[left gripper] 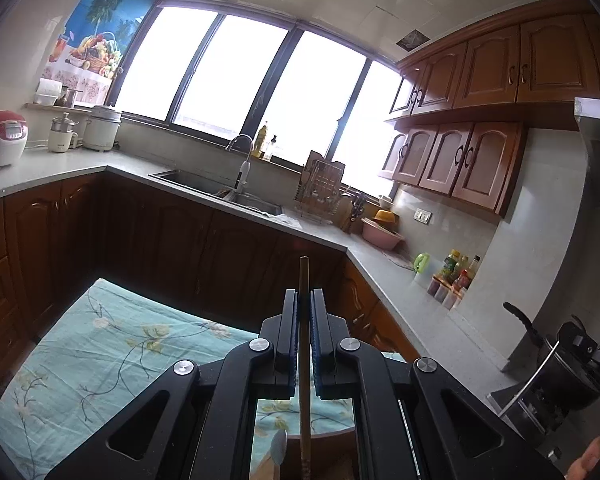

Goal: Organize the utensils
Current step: 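Lower the wooden chopstick into the holder while the right tool inserts the metal chopsticks, then open both tools and withdraw them from the wooden holder, then move both tools down toward the chopsticks lying beside the holder, then close the left tool on a metal chopstick while the right tool grasps a wooden chopstick, then lift the metal chopstick with the left tool while the right tool lifts the wooden chopstick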

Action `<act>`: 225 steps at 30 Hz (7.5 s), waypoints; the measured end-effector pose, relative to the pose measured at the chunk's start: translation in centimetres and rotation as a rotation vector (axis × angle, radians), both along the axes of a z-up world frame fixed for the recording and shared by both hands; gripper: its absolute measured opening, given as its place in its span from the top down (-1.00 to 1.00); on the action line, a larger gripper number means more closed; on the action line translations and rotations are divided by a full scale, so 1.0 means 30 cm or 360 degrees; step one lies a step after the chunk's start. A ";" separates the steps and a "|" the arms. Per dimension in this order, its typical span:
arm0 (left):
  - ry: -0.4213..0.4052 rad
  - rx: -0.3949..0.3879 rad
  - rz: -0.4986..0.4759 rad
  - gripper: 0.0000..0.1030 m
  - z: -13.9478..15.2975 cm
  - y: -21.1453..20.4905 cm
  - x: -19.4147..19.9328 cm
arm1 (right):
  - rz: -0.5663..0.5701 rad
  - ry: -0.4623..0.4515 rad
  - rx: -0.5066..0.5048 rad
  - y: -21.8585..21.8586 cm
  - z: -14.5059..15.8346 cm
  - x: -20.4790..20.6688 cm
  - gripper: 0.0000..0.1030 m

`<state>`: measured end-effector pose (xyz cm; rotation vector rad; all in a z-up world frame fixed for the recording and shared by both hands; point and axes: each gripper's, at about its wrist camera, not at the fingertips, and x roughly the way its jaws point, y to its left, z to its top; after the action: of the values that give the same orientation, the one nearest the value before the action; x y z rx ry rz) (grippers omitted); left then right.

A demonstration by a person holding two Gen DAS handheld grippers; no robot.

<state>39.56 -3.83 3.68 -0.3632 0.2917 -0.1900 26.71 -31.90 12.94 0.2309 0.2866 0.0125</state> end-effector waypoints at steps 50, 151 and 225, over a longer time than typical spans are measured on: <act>0.0333 0.0185 -0.0038 -0.77 -0.096 0.077 -0.196 | -0.0038 0.0311 0.0212 -0.039 -0.371 -0.028 -0.79; 0.0990 0.0503 -0.0429 0.79 -0.511 -0.161 -0.173 | 0.0140 0.1116 0.0047 0.021 -0.835 -0.140 0.67; 0.0546 0.0272 -0.0419 0.99 -0.016 0.093 -0.625 | 0.0309 0.0633 0.0013 0.189 -0.414 -0.266 0.90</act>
<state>20.81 -1.04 3.21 -0.1847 0.6911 -0.3596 18.74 -26.23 0.54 0.2116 0.7045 0.1613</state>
